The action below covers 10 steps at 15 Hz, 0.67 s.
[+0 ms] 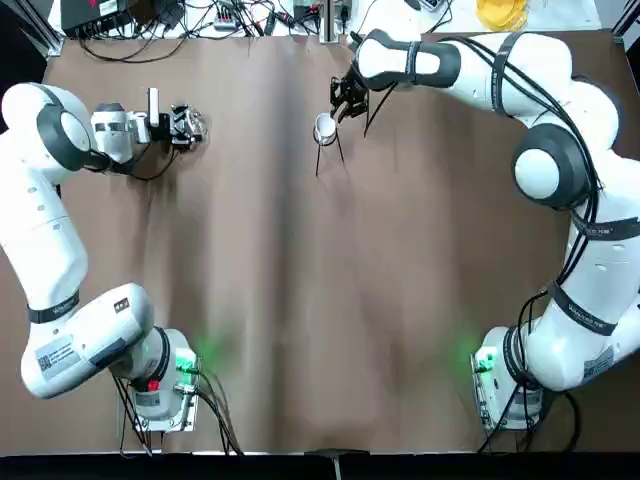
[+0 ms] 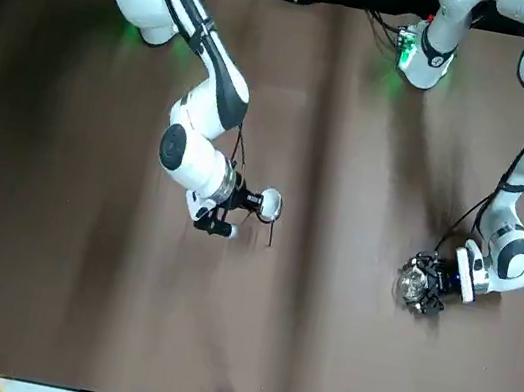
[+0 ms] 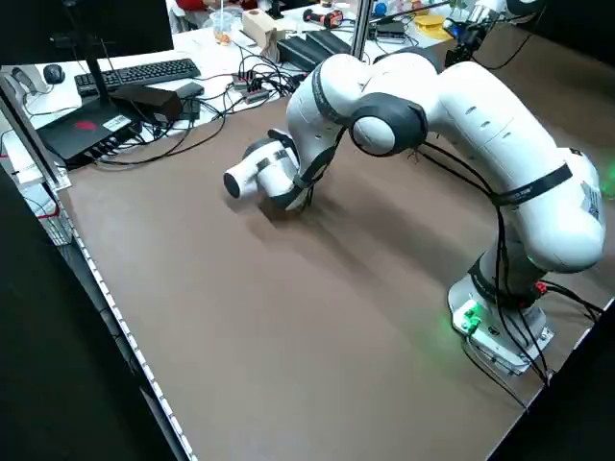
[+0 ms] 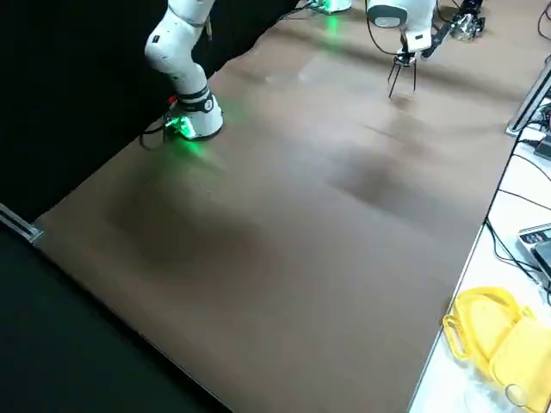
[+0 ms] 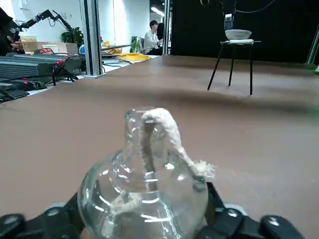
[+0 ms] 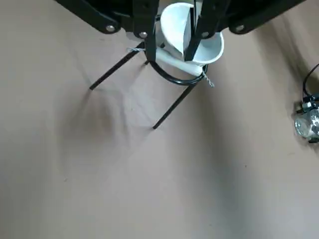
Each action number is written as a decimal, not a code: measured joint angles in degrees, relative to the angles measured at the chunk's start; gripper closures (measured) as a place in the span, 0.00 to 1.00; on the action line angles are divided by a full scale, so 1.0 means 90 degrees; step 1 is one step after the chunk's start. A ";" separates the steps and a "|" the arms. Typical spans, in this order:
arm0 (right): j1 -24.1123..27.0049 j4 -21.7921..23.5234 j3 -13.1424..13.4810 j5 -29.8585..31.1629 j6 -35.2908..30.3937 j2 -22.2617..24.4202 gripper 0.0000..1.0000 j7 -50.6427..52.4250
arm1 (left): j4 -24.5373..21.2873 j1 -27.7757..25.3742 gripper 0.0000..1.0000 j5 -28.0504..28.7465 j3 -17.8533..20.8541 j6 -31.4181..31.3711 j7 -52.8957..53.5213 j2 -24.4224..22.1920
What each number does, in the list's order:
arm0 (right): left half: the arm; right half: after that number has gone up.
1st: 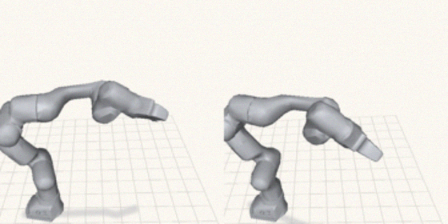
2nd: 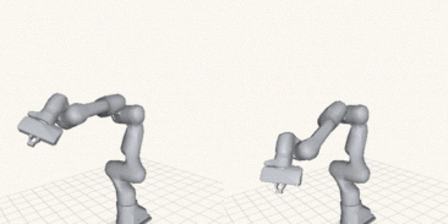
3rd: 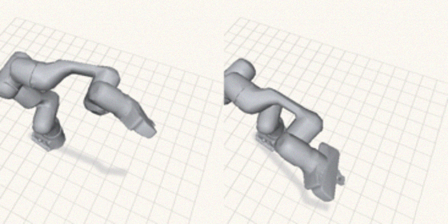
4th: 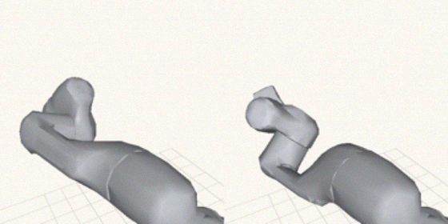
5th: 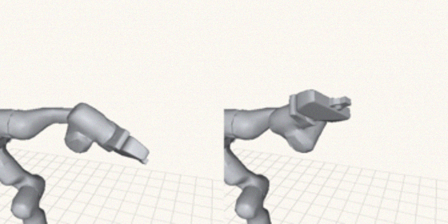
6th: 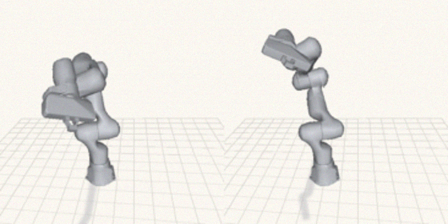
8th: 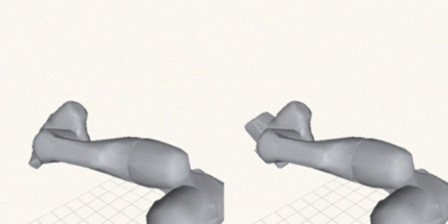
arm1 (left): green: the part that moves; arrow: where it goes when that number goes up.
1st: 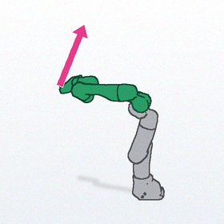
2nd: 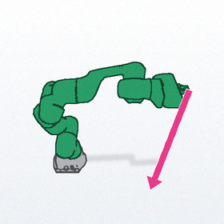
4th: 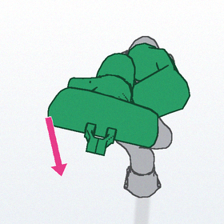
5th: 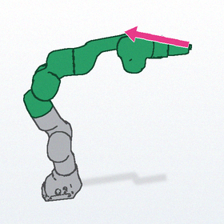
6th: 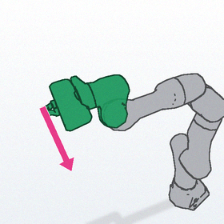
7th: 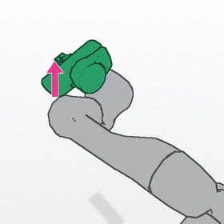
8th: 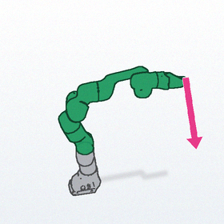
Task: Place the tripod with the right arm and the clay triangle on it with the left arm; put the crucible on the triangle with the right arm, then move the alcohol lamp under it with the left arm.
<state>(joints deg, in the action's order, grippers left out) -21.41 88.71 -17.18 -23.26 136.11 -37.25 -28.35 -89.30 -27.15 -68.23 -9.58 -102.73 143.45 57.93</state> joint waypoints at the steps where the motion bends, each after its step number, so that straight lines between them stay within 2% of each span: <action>1: 0.0035 0.0000 0.0001 0.0000 -0.0076 0.0009 0.71 0.0000 | 0.0007 0.0000 0.13 0.0000 0.0003 -0.0005 0.0000 0.0000; 2: 0.0070 -0.0001 0.0001 0.0000 -0.0170 0.0020 0.71 0.0001 | 0.0012 0.0000 0.19 0.0000 0.0003 -0.0013 0.0000 0.0000; 7: 0.0143 -0.0013 0.0001 0.0000 -0.0378 0.0163 0.70 0.0004 | 0.0087 0.0181 0.19 0.0000 -0.0093 0.0166 0.0000 -0.0017; 9: 0.0225 -0.0028 0.0004 0.0003 -0.0565 0.0274 0.70 0.0004 | 0.0112 0.0461 0.20 0.0000 -0.0110 0.0407 0.0000 -0.0111; 10: 0.0411 -0.0056 0.0012 0.0065 -0.0858 0.0437 0.70 0.0005 | 0.0103 0.0841 0.20 0.0000 -0.0117 0.0530 0.0000 -0.0211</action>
<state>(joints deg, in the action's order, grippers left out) -17.70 88.21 -17.07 -22.67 128.39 -33.32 -28.30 -88.37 -19.58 -68.23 -10.64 -97.96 143.45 56.04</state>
